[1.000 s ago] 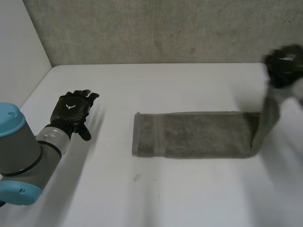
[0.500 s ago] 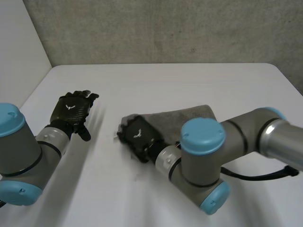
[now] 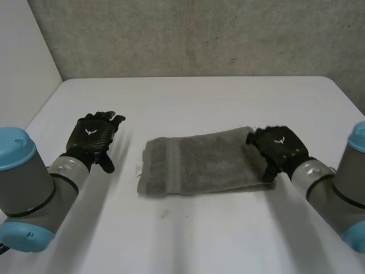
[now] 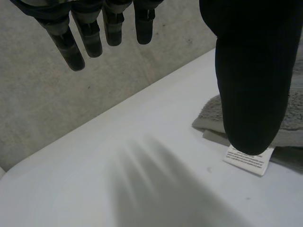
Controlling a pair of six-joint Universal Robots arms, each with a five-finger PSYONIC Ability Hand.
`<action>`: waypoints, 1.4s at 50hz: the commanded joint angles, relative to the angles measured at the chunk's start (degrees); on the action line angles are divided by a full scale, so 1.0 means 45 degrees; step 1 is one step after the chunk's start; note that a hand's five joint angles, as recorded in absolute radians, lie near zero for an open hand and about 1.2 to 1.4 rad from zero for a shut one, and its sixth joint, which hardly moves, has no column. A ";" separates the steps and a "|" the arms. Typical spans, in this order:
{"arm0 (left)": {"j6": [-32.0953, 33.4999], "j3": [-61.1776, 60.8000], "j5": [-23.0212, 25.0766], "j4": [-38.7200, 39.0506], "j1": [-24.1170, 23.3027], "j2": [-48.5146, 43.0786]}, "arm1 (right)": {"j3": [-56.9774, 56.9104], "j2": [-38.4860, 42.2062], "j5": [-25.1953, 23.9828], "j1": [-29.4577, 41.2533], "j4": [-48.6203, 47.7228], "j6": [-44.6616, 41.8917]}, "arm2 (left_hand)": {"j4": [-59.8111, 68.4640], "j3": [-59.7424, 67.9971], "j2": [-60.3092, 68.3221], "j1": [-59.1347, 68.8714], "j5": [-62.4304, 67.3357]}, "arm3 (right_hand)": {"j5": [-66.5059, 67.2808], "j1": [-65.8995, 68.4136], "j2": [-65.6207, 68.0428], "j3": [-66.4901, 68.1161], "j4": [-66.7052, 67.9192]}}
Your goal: Fold the towel.
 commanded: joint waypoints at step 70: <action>-0.2557 0.4287 -0.2251 -0.2671 -0.1922 0.0397 | -0.1845 0.0983 -0.1761 0.3454 -0.0314 -0.2231 | 0.0086 0.0106 0.0128 0.0007 -0.0386 | -0.2626 -0.3386 -0.2668 -0.2679 -0.2627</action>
